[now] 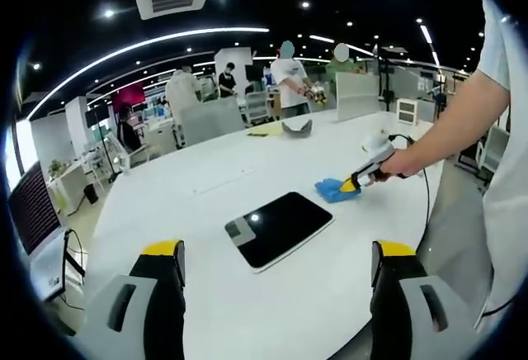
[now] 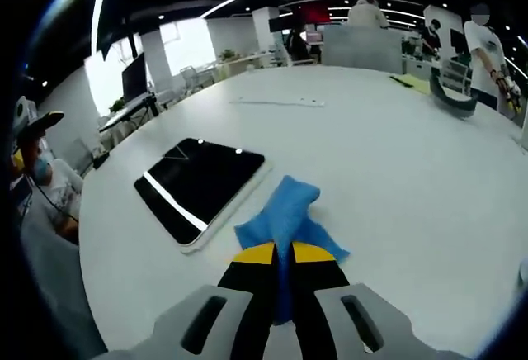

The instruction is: Wipe the mirror surface with the cleaning cloth until all visible marks leave the cleaned area.

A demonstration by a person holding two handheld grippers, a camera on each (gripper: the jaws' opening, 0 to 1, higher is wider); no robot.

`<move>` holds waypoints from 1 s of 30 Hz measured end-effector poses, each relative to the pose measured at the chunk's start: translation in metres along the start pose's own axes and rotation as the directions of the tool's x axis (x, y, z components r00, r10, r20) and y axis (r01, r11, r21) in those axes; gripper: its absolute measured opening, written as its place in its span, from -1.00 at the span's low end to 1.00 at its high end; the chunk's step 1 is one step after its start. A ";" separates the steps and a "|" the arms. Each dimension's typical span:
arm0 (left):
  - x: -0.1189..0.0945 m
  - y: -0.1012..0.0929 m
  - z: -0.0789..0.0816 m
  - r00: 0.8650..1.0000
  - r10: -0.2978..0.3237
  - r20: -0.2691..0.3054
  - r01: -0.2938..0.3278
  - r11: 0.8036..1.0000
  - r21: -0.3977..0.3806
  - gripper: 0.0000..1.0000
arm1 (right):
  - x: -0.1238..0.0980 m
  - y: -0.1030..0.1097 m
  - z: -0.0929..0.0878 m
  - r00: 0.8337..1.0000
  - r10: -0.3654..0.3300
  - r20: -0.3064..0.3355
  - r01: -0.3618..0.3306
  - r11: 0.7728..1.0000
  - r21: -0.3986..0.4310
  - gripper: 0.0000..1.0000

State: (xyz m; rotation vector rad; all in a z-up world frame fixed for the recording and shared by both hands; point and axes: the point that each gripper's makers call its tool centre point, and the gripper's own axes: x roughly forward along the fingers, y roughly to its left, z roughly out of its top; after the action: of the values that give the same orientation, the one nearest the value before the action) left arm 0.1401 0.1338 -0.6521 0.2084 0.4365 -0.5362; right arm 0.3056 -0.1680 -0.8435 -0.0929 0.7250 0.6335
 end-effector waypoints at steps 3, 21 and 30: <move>0.001 0.000 0.001 1.000 -0.001 0.000 0.001 1.000 -0.004 0.89 | 0.003 -0.003 -0.005 1.000 0.003 -0.007 -0.003 1.000 0.013 -0.98; 0.005 -0.004 0.000 1.000 -0.007 -0.019 0.007 1.000 0.007 0.89 | 0.005 -0.003 -0.010 1.000 0.004 0.025 -0.004 1.000 -0.009 -0.97; 0.004 -0.006 0.000 1.000 -0.010 -0.017 0.010 1.000 0.012 0.89 | 0.002 0.009 -0.011 0.999 0.049 0.025 -0.045 0.992 -0.119 -0.81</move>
State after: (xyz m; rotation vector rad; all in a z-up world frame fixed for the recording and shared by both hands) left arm 0.1399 0.1269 -0.6545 0.2227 0.4510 -0.5470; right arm 0.2952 -0.1629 -0.8519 -0.1765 0.6642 0.7215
